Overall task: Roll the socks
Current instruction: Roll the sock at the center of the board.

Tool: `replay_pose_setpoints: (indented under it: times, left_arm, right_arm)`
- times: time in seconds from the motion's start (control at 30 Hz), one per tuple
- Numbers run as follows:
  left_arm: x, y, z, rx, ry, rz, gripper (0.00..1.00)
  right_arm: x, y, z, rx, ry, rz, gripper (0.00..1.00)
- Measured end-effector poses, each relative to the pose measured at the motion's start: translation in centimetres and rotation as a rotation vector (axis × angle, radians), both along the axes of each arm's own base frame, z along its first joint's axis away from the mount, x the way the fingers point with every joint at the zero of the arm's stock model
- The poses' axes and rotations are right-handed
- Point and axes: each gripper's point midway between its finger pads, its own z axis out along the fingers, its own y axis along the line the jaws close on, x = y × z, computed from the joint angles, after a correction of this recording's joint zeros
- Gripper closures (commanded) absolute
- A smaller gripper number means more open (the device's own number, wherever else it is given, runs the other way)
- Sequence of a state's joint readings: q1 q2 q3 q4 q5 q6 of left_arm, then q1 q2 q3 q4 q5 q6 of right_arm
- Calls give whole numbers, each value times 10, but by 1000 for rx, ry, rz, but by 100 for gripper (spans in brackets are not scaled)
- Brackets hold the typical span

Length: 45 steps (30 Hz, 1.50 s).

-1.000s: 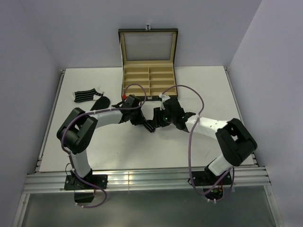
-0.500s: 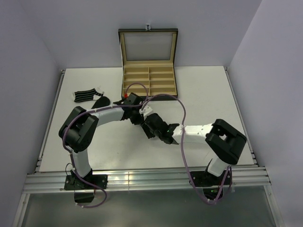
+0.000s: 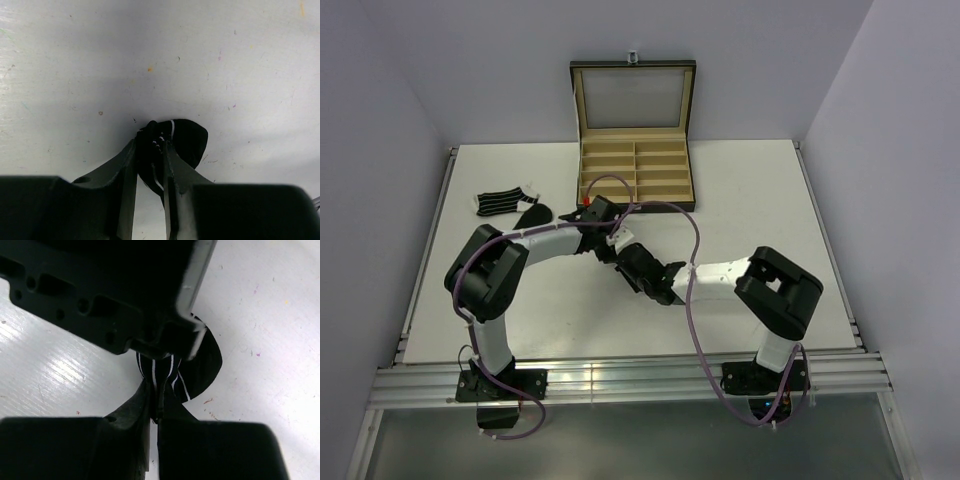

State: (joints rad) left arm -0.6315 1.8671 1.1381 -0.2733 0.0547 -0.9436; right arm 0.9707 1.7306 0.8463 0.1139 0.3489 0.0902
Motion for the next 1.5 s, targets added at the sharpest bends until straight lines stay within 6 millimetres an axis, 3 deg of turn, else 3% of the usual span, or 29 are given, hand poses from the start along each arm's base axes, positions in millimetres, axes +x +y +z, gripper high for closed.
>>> replay_pose_setpoints:
  times: [0.13, 0.4, 0.5, 0.8, 1.07, 1.5]
  left_arm:
    - [0, 2, 1, -3, -15, 7, 61]
    - [-2, 12, 8, -17, -41, 41, 23]
    - [-5, 15, 11, -29, -48, 52, 19]
    - [-17, 32, 14, -60, -76, 89, 21]
    - [-14, 29, 15, -111, -111, 105, 23]
    - [0, 10, 9, -158, -108, 129, 43]
  right_arm:
    - [1, 1, -1, 31, 39, 5, 100]
    - [10, -6, 3, 216, 262, 11, 100]
    - [12, -10, 2, 277, 366, 14, 100]
    - [15, -1, 2, 501, 659, 73, 100]
    - [11, -5, 1, 650, 857, 83, 100]
    - [6, -5, 1, 724, 974, 73, 100]
